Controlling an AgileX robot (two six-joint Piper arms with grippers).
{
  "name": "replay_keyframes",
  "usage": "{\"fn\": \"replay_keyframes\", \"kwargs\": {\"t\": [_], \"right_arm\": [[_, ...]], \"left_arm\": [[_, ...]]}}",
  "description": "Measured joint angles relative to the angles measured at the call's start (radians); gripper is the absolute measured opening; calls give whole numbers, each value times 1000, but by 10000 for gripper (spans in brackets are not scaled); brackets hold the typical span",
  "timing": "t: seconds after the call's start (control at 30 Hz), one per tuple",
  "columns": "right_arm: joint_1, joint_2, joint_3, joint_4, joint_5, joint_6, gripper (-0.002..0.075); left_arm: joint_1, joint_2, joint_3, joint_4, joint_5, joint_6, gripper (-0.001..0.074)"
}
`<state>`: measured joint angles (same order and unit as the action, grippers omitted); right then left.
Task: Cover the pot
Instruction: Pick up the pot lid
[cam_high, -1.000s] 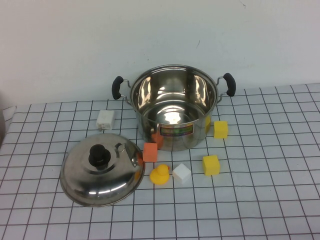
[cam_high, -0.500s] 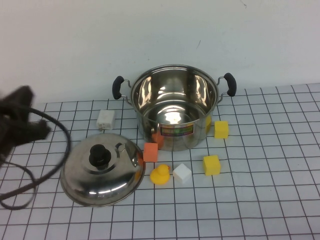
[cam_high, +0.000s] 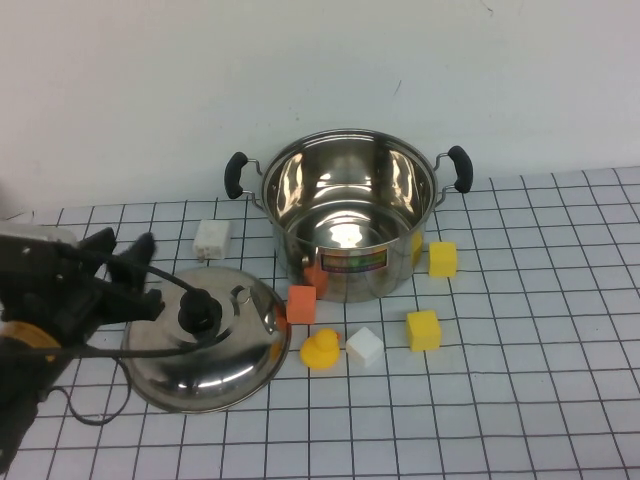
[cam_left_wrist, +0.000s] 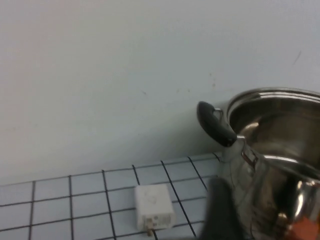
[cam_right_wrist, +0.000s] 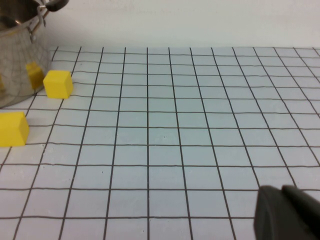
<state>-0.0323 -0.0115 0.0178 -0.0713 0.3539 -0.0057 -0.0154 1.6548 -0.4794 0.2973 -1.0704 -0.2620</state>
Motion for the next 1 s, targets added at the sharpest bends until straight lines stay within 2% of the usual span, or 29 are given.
{"fn": "replay_keyframes", "kwargs": {"t": [0.1,0.17,0.23,0.57,0.8,1.0], "right_arm": [[0,0,0,0,0,0,9],[0,0,0,0,0,0,9],[0,0,0,0,0,0,9],[0,0,0,0,0,0,9],[0,0,0,0,0,0,9],[0,0,0,0,0,0,9]], "left_arm": [[0,62,-52,72,18,-1,526],[0,108,-94,112,38,-1,593],[0,147,-125,121,45,-1,619],[0,341,-180,121,42,66,640],[0,437,-241,125,30,44,640],[0,473,-314,153,96,43,621]]}}
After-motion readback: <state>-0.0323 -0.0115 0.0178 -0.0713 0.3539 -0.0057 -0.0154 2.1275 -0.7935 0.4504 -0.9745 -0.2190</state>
